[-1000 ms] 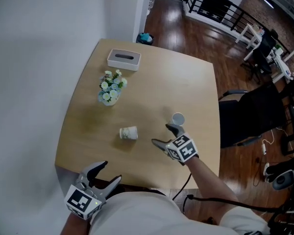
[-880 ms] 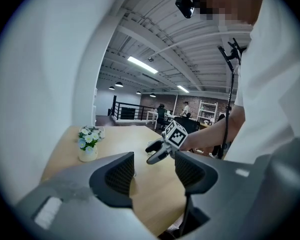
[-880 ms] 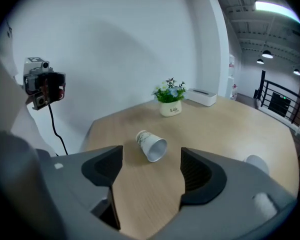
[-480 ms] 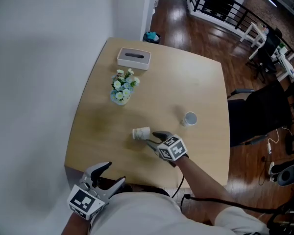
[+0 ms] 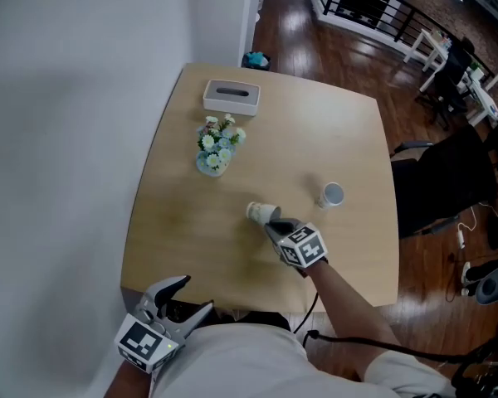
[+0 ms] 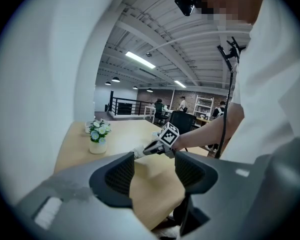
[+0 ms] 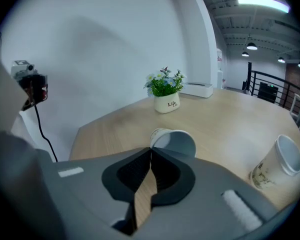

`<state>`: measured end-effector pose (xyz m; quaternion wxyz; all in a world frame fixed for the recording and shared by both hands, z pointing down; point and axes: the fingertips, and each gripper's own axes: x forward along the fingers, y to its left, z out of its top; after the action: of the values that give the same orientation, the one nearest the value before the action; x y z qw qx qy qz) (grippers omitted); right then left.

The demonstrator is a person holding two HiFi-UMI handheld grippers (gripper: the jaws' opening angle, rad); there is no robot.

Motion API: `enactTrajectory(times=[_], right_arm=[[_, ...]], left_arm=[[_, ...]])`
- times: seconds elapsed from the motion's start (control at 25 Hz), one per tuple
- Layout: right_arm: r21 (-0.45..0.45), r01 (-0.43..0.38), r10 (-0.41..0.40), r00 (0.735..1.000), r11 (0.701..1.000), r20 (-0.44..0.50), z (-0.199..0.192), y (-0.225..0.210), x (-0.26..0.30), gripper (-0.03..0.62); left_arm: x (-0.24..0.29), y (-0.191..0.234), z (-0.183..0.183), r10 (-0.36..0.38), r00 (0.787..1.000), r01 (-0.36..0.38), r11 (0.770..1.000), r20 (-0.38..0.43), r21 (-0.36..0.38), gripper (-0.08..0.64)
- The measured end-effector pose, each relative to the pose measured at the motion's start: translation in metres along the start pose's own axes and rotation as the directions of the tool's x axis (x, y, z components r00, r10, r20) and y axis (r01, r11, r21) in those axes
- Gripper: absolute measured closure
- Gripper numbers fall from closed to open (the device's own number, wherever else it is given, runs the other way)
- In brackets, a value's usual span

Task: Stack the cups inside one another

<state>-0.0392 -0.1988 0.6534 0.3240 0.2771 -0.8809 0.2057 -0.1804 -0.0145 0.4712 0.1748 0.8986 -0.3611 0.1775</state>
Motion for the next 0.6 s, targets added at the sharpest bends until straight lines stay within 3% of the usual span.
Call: enactTrajectory(times=[0.28,0.6], right_arm=[[-0.137,0.097,-0.104,0.994,0.986,-0.042,0.013,-0.005,-0.057,0.58],[-0.211,0.193,-0.216,0.972,0.958,-0.094,0.027,-0.049,-0.14,0.58]], left_arm=[[0.008,-0.011,0.015,-0.1,0.995,0.098,0.994,0.029,0.042,0.288],[0.036,-0.028,0.026,-0.198,0.977,0.19,0.977,0.08,0.102,0.288]])
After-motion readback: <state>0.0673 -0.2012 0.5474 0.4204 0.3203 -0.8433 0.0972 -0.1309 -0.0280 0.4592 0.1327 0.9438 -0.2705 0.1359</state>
